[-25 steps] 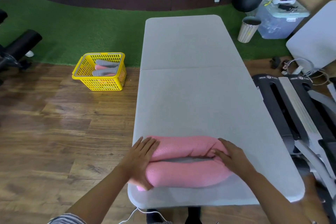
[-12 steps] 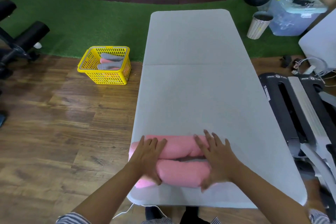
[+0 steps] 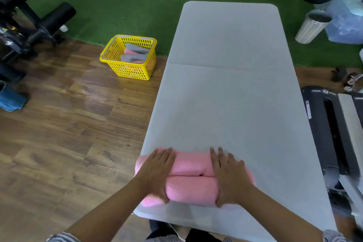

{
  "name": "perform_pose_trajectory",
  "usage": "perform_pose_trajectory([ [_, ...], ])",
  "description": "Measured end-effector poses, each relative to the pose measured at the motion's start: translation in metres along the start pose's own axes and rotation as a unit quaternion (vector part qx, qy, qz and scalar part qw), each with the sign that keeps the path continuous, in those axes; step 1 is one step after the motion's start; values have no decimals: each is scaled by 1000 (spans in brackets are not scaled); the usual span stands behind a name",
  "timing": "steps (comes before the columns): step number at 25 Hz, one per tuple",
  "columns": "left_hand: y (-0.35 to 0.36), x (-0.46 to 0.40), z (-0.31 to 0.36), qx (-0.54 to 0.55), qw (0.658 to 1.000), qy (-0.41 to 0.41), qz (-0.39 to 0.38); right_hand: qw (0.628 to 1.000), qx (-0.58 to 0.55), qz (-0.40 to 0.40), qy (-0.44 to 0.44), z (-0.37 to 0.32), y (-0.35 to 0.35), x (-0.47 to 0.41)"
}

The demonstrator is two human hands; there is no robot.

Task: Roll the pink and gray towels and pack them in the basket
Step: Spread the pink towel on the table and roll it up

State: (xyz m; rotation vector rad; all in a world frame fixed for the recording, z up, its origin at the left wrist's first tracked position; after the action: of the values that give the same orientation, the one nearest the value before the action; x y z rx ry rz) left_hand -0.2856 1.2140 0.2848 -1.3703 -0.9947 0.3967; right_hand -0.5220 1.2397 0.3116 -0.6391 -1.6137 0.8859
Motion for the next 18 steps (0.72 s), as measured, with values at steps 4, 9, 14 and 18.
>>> perform_pose_trajectory([
  [4,-18,-4,2,21,998,0,-52,999,-46,19,-20,5,-9,-12],
  [9,-25,8,-27,17,997,-73,-33,996,-34,87,-6,-20,-25,-30],
  [14,-6,68,-116,23,991,-128,-6,985,-39,160,-40,-118,-49,-61],
  [18,10,131,-200,20,986,-167,1,983,-39,172,-53,-216,-72,-88],
])
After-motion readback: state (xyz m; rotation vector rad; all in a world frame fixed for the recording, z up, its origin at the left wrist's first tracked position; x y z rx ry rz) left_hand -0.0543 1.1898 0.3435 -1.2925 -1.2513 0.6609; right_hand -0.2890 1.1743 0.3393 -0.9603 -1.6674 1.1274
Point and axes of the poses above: each hand's wrist, its own x-axis away from the middle knuckle, its own y-axis out of the palm, z = x × y, the point moved 2 cm from there along -x, towards the middle knuckle, and after that the axes turned 9 degrees about -x, right-handed, at the moved point
